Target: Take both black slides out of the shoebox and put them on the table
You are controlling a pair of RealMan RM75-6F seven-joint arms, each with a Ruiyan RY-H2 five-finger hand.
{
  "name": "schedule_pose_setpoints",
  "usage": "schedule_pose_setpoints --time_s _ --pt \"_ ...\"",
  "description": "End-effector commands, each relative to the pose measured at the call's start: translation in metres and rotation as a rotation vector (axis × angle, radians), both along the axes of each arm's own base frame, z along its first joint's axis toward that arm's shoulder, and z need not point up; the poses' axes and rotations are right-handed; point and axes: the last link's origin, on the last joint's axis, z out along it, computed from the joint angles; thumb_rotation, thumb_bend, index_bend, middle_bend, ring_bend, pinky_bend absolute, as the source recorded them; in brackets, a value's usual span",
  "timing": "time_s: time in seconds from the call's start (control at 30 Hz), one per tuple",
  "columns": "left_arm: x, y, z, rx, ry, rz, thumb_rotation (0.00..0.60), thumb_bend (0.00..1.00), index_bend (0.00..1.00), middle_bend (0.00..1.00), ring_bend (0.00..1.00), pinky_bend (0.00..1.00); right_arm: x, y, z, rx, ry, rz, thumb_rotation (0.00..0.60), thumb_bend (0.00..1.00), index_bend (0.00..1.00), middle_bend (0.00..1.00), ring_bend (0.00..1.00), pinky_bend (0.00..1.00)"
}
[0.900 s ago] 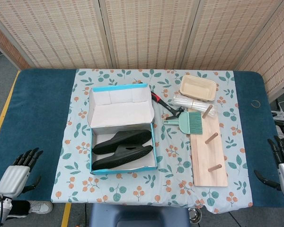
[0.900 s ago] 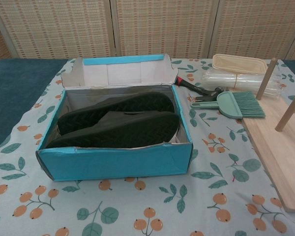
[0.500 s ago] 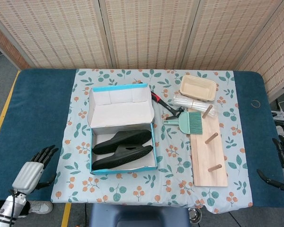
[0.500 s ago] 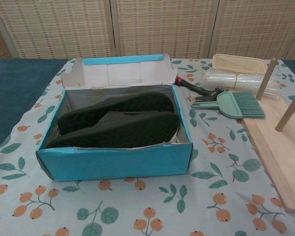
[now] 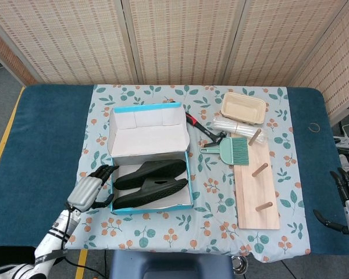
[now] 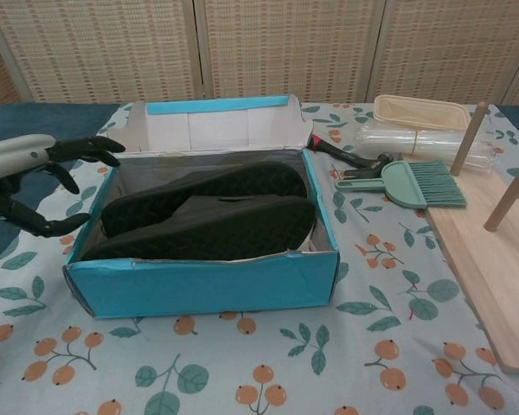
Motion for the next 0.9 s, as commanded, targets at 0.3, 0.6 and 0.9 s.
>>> schedule_pose_setpoints --time_s 0.3,0.6,0.9 --pt "0.017 0.026 -0.033 0.006 0.079 -0.047 0.600 0.44 0.10 0.15 0.09 0.29 -0.004 -0.002 0.001 0.006 -0.003 -0.017 0.386 0.14 0.00 0.00 0.00 0.00" --pt "0.022 0.033 -0.038 -0.026 0.094 -0.043 0.600 0.44 0.23 0.26 0.19 0.33 -0.006 -0.003 0.002 0.002 -0.007 -0.033 0.385 0.14 0.00 0.00 0.00 0.00" --pt "0.040 0.038 -0.039 0.053 0.146 -0.155 0.600 0.44 0.23 0.24 0.17 0.22 -0.005 -0.002 0.001 0.013 -0.013 -0.034 0.387 0.14 0.00 0.00 0.00 0.00"
